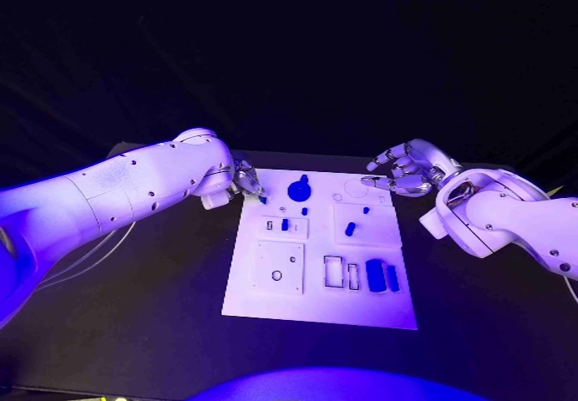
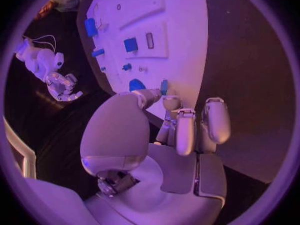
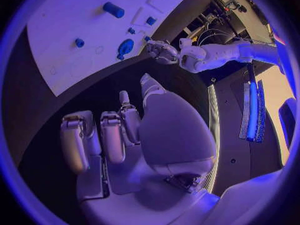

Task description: Assemble the parts on the task board

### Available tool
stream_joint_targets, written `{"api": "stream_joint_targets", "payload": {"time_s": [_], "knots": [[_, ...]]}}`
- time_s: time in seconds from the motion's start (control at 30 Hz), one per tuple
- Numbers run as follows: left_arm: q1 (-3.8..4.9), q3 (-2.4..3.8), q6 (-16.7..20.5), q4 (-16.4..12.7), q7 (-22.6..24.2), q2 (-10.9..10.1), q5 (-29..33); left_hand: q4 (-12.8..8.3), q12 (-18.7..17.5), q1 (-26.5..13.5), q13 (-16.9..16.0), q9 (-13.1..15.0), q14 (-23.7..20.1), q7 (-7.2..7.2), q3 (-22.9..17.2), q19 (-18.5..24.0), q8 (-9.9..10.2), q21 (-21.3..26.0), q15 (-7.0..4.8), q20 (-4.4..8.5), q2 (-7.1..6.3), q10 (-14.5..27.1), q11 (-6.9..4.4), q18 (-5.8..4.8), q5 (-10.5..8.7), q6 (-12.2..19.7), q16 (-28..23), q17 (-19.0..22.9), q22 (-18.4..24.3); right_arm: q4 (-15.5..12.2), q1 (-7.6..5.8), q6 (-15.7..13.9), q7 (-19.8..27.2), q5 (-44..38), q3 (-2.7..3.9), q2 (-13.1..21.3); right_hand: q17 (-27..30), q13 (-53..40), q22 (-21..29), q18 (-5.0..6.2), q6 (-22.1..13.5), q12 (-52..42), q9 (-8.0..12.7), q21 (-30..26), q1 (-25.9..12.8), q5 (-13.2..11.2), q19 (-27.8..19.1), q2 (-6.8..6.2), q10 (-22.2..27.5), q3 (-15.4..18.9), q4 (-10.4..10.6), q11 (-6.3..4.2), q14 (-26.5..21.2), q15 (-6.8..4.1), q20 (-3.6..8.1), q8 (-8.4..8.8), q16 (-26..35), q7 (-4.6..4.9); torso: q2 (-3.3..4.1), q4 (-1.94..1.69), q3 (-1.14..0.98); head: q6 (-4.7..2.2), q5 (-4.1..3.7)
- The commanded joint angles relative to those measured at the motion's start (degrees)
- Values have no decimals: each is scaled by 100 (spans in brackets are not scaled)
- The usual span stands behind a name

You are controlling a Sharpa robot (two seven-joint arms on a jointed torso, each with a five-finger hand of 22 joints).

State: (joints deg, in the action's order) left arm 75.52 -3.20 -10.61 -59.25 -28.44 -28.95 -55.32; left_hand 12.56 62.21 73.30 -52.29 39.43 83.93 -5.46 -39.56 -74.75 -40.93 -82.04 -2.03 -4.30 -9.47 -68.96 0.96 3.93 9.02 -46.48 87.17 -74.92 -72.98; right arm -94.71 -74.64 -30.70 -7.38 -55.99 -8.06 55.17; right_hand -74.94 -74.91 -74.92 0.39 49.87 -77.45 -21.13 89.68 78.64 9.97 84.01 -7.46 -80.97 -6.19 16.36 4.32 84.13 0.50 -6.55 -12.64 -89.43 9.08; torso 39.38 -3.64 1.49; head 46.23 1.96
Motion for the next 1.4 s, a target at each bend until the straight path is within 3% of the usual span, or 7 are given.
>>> {"api": "stream_joint_targets", "payload": {"time_s": [0.03,0.33,0.53,0.67,0.97,1.4], "knots": [[5,18,164,-134,63,-78,427,-864,50,-88,-31,21,461,13,-917,-66,-38,-42,-34,-4,-19,-69,-5,15,28,-63,31,-1097,-35,-1,3,2,82,-43,0,-2,-1266,-441,-1508,-39,-33,15,-6,32,-33,20,599,9,42,-29,8,3,529,-35,42,-23,39,10,-9,-6,-3,1,17],[13,47,436,-690,111,-439,808,-1015,147,-247,-140,44,491,43,-1123,-177,-53,-112,-64,23,-101,-200,-37,-12,122,-159,74,-1165,-163,10,3,-8,82,-43,0,15,-1267,-447,-1508,-39,-34,6,-10,32,-38,25,599,9,36,-34,7,2,529,-36,43,-34,39,9,-30,-24,-10,-21,53],[9,50,592,-1095,178,-686,682,-1050,173,-286,-173,49,499,53,-1164,-201,-54,-127,-74,32,-130,-239,-47,-18,156,-190,86,-1184,-190,5,3,-11,82,-41,0,28,-1267,-447,-1508,-39,-34,6,-10,32,-38,25,599,9,36,-34,7,2,529,-36,43,-34,39,9,-46,-33,-21,1,55],[-15,41,713,-1375,226,-847,475,-1076,194,-315,-199,52,504,62,-1197,-230,-54,-144,-83,40,-155,-272,-57,-25,186,-217,91,-1192,-224,0,3,-11,81,-41,0,40,-1267,-447,-1508,-39,-34,6,-10,32,-38,25,599,9,36,-34,7,2,529,-36,43,-34,39,9,-42,-33,-18,0,58],[-175,9,1034,-1907,330,-1118,118,-1111,249,-374,-270,56,502,83,-1266,-313,-53,-189,-101,57,-203,-352,-77,-47,236,-276,85,-1183,-317,-9,4,-24,76,-40,0,48,-1267,-447,-1508,-39,-34,6,-10,32,-38,25,599,9,36,-34,7,2,529,-36,43,-34,39,9,-40,-38,-6,21,63],[-377,-60,1214,-2177,452,-1180,-378,-1145,271,-420,-302,60,506,101,-1326,-320,-50,-195,-119,75,-250,-404,-96,-47,299,-323,88,-1188,-323,-5,12,-36,63,-40,-2,56,-1258,-435,-1508,-39,-39,20,-13,32,-48,34,599,14,46,-40,8,1,527,-37,44,-45,43,8,-28,-34,-4,43,52]]}}
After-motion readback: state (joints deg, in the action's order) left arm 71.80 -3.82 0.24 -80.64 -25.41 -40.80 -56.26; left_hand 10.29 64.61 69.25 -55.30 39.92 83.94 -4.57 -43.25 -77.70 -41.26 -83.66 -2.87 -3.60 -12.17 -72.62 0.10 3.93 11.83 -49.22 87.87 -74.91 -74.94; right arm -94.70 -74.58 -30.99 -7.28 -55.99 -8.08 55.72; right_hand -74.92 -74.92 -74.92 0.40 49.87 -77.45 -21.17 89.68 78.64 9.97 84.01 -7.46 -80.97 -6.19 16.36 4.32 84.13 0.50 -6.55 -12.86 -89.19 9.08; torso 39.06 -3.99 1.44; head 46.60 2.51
